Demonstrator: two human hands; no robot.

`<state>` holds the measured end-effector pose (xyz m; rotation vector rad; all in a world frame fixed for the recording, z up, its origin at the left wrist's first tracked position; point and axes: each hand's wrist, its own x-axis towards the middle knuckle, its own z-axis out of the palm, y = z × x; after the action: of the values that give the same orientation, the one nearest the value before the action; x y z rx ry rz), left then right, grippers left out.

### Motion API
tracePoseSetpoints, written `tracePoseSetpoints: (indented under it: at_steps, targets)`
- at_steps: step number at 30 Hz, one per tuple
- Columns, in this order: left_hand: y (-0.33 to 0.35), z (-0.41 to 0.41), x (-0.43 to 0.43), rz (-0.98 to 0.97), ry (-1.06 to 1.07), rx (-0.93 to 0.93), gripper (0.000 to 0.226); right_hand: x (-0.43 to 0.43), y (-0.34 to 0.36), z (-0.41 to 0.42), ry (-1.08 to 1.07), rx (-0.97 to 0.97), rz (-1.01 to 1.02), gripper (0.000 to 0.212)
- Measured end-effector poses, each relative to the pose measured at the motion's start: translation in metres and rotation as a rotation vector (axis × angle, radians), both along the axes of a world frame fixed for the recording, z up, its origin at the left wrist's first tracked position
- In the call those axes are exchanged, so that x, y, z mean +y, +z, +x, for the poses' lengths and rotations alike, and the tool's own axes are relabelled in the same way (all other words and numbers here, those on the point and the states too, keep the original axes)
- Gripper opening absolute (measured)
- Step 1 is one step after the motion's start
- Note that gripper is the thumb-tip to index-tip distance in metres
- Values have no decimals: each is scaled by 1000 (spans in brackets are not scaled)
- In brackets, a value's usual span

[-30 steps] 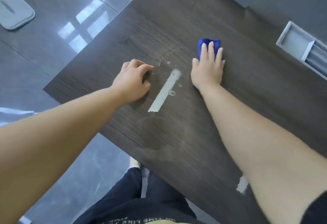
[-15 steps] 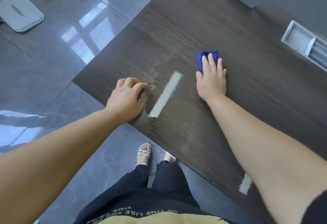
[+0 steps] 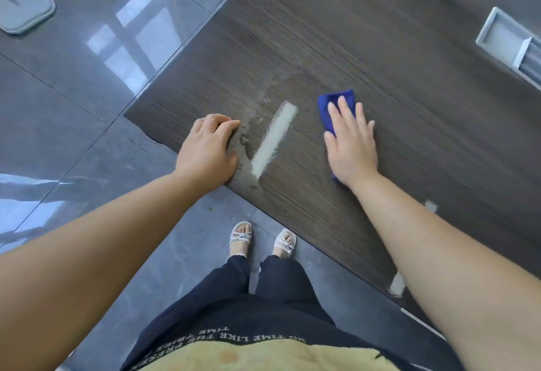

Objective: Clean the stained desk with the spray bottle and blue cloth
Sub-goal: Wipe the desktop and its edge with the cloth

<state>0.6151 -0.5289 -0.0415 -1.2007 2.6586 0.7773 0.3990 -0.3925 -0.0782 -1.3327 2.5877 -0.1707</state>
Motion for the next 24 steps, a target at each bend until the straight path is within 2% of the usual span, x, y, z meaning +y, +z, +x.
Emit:
tracePoseSetpoints:
  at_steps: [2, 3, 7, 10, 12, 15, 17, 18, 20, 24]
  targets:
    - [1, -1, 0, 19, 21, 14, 54, -32, -1, 25, -95, 46, 10, 57]
    - [1, -1, 0, 32, 42, 32, 53, -43, -3, 43, -45, 41, 0, 58]
    - [3, -3, 3, 28, 116, 177, 50, -18, -7, 102, 503, 6, -108, 54]
    - [3, -1, 10, 4, 75, 203, 47, 46, -7, 73, 806, -14, -67, 51]
    - [1, 0, 16, -6, 34, 194, 46, 79, -5, 32, 750, -9, -56, 52]
    - [-3, -1, 25, -6, 14, 188, 49, 74, 0, 3, 360, -55, -9, 56]
    - [-3, -3, 30, -7, 25, 160, 52, 39, 0, 25, 102, -14, -22, 57]
    - [-2, -4, 33, -10, 30, 149, 52, 22, -2, 41, 44, 16, -25, 58]
    - [-1, -5, 36, -13, 50, 139, 52, -5, -6, 79, 106, 26, -40, 58]
    - [5, -8, 47, -13, 77, 155, 50, 49, -9, 103, 633, -34, -87, 53]
